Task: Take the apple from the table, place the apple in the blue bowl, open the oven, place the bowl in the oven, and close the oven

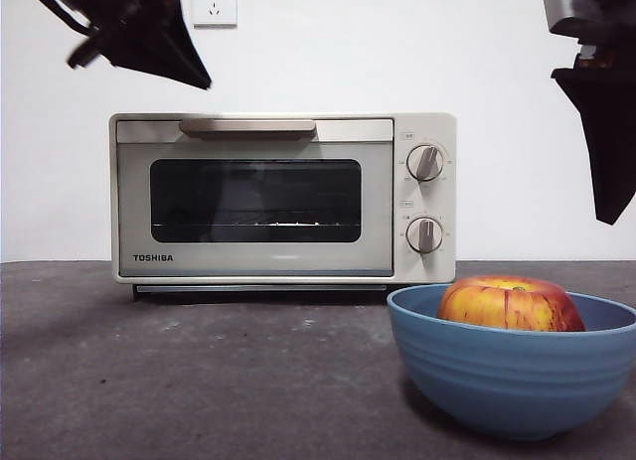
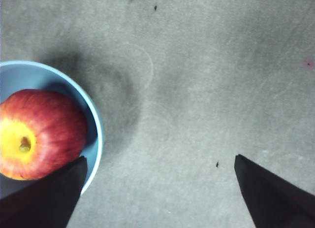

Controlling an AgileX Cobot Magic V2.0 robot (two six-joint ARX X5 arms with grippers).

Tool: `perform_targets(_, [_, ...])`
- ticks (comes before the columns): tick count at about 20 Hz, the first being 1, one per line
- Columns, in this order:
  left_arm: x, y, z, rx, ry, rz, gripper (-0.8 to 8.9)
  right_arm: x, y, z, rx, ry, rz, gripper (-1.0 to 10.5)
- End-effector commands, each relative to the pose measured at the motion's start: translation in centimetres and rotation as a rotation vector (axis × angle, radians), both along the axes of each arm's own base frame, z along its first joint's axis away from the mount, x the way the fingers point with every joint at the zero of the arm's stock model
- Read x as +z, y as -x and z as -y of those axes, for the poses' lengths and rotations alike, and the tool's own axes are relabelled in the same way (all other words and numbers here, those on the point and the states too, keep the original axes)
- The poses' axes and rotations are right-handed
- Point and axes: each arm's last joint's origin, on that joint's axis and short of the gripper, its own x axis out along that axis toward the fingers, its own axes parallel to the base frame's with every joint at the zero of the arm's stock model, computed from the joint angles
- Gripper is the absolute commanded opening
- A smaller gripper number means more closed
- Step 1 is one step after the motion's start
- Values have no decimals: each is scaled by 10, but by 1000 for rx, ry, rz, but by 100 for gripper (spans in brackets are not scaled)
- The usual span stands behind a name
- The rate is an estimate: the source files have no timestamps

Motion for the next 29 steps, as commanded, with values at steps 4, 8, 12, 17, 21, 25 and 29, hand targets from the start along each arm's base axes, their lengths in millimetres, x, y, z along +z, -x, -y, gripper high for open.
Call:
perform_targets(4, [-12, -19, 13, 3, -70, 24, 7, 3, -3, -2, -5, -9, 16, 474])
perform_targets(8, [-22, -26, 17, 6, -101, 18, 7, 3, -3, -2, -5, -10, 20, 474])
perform_targets(12, [-26, -26, 21, -3, -106, 6, 7, 3, -3, -3, -4, -14, 25, 474])
perform_targets(17, [-33, -18, 30, -42, -135, -70, 7, 3, -4, -3, 1, -15, 34, 474])
perform_targets(21, [-40, -6, 42, -96, -180, -150, 7, 4, -5, -3, 3, -18, 44, 474])
perform_targets(25, [-46, 6, 53, -145, -216, -219, 7, 4, -5, -3, 12, -13, 44, 474])
perform_targets(29, [-51, 16, 60, -181, -253, -292, 7, 3, -6, 0, 13, -3, 39, 474])
